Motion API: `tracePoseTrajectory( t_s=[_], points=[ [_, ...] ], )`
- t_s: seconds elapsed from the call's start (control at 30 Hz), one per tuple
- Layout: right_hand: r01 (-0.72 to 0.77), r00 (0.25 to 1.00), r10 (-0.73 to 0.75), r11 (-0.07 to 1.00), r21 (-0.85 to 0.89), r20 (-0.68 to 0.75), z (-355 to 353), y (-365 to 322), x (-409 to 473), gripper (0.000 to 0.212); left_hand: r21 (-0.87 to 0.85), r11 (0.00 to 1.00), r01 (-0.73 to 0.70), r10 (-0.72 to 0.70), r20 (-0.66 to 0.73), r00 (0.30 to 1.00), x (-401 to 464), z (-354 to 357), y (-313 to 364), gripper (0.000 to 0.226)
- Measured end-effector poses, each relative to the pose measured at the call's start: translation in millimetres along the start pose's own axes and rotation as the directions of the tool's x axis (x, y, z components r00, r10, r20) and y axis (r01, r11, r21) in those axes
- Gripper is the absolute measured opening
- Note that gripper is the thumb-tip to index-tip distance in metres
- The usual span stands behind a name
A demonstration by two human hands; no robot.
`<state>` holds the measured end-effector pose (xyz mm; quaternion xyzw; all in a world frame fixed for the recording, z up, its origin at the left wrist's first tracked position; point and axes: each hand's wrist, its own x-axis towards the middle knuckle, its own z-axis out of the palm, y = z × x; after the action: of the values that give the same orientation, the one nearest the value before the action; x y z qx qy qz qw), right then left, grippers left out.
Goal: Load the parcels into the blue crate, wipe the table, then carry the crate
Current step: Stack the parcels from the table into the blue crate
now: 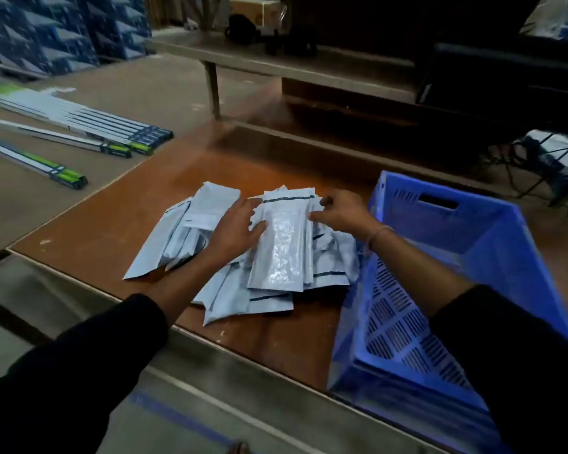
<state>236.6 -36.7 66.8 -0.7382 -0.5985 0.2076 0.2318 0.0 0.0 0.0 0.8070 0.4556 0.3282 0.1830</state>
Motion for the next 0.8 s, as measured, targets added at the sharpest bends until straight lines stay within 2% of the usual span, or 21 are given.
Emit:
tracePoseTrajectory(
  t_s=[0.07, 0.2, 0.27, 0.4, 0.5, 0.57, 0.67, 0.8],
  points=[
    [-0.119, 0.991, 0.109, 0.983, 0.141, 0.075, 12.0, -7.0, 7.5, 0.04, -0.082, 0.993, 0.081, -0.079, 0.021, 0.997, 7.7, -0.2, -4.4, 0.049],
    [-0.306, 0.95, 0.26, 0.885, 0.352, 0.171, 33.0, -14.4, 15.1, 0.029, -0.133, 0.981, 0.142, -0.132, 0.086, 0.988, 18.1, 7.8, -7.7, 0.049],
    [-0.377, 0.925, 0.312, 0.825, 0.421, 0.218, 37.2, -14.9, 20.0, 0.02, -0.154, 0.975, 0.162, -0.147, 0.104, 0.984, 23.9, 9.9, -12.2, 0.051],
    [-0.486, 0.873, 0.363, 0.702, 0.52, 0.325, 36.3, -13.5, 30.6, 0.024, -0.223, 0.954, 0.201, -0.176, 0.126, 0.976, 33.8, 10.6, -10.9, 0.061],
    [-0.449, 0.894, 0.325, 0.619, 0.644, 0.31, 19.8, -11.6, 30.7, 0.014, -0.344, 0.893, 0.289, -0.244, 0.17, 0.955, 40.0, 6.8, -2.7, 0.071],
    [-0.394, 0.918, 0.28, 0.584, 0.71, 0.28, 6.4, -5.6, 32.1, 0.027, -0.447, 0.835, 0.321, -0.244, 0.222, 0.944, 46.6, 3.3, 2.3, 0.069],
    [-0.315, 0.948, 0.226, 0.56, 0.767, 0.224, -10.4, -0.5, 33.6, 0.029, -0.626, 0.69, 0.364, -0.168, 0.35, 0.922, 55.9, 0.4, 13.7, 0.052],
    [-0.216, 0.972, 0.203, 0.555, 0.803, 0.121, -29.3, 6.0, 28.8, 0.018, -0.69, 0.641, 0.336, -0.061, 0.39, 0.919, 63.3, 6.3, 31.9, 0.049]
  ],
)
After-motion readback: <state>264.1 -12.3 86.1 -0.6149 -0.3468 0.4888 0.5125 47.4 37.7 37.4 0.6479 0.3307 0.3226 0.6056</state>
